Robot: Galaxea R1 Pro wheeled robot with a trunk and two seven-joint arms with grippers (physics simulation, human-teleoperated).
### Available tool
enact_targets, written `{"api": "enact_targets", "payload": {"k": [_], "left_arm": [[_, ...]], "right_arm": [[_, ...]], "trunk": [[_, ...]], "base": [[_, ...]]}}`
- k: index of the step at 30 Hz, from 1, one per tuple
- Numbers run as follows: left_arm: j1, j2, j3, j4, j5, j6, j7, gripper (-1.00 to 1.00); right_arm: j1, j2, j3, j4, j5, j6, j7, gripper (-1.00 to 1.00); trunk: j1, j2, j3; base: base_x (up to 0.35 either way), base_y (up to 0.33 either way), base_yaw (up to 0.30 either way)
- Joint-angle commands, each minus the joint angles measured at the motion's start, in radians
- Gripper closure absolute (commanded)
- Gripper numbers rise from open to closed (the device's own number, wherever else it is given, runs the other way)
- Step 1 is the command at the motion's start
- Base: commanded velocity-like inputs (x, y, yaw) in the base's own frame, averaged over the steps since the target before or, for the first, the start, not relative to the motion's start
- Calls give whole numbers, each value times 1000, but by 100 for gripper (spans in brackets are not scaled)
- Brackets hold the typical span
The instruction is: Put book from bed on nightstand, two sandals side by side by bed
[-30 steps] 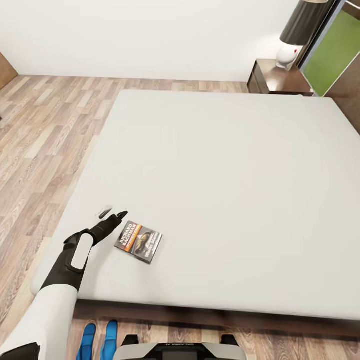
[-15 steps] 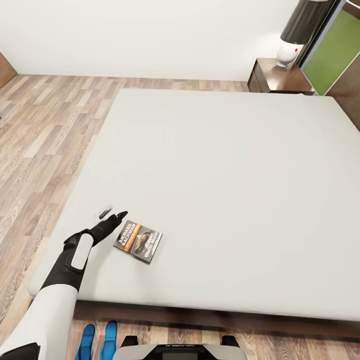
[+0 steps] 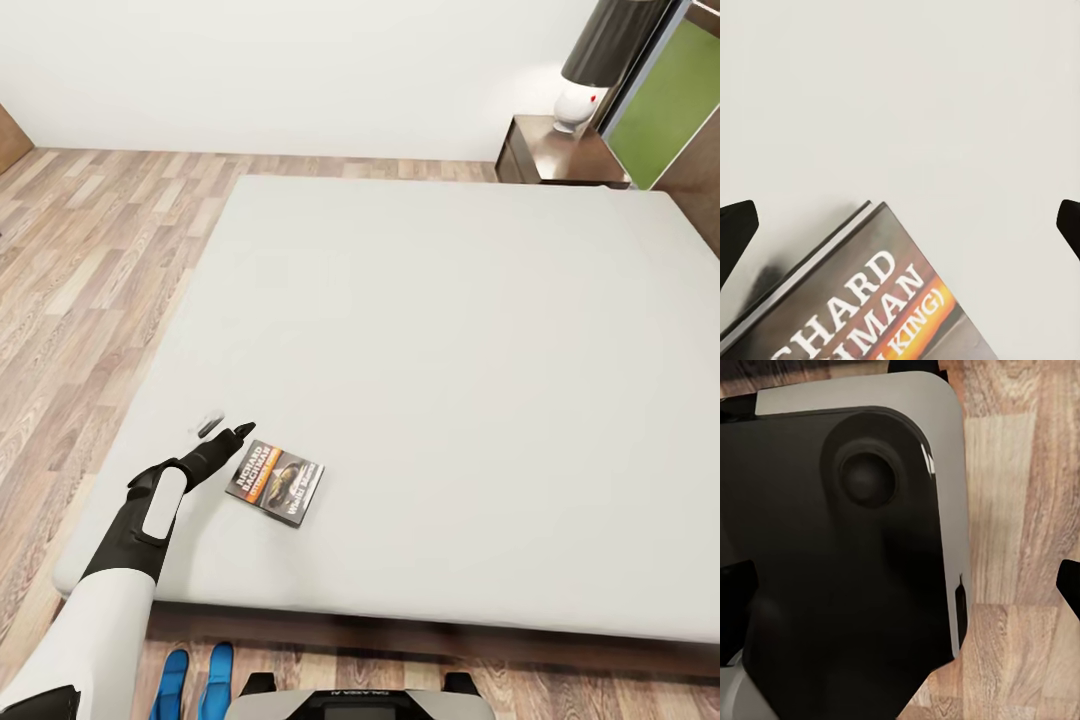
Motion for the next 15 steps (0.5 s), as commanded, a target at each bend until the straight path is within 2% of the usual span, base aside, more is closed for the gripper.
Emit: {"api": "enact_targets", "payload": {"k": [1, 3, 11, 15], "left_arm": [[-1, 0, 3, 0, 3, 7, -3, -100], [-1, 0, 3, 0, 3, 7, -3, -100], [-1, 0, 3, 0, 3, 7, -3, -100], [-1, 0, 3, 0, 3, 7, -3, -100]], "right_arm": [[-1, -1, -8, 4, 9, -7, 0, -100], [-1, -1, -8, 4, 9, -7, 0, -100], [-1, -1, -8, 4, 9, -7, 0, -100], [-1, -1, -8, 4, 9, -7, 0, -100]], "trunk": [[4, -8, -4], [12, -22, -10], [12, -22, -10], [27, -50, -23]], "base": [[0, 0, 0], [0, 0, 0], [0, 0, 0], [0, 0, 0]]}}
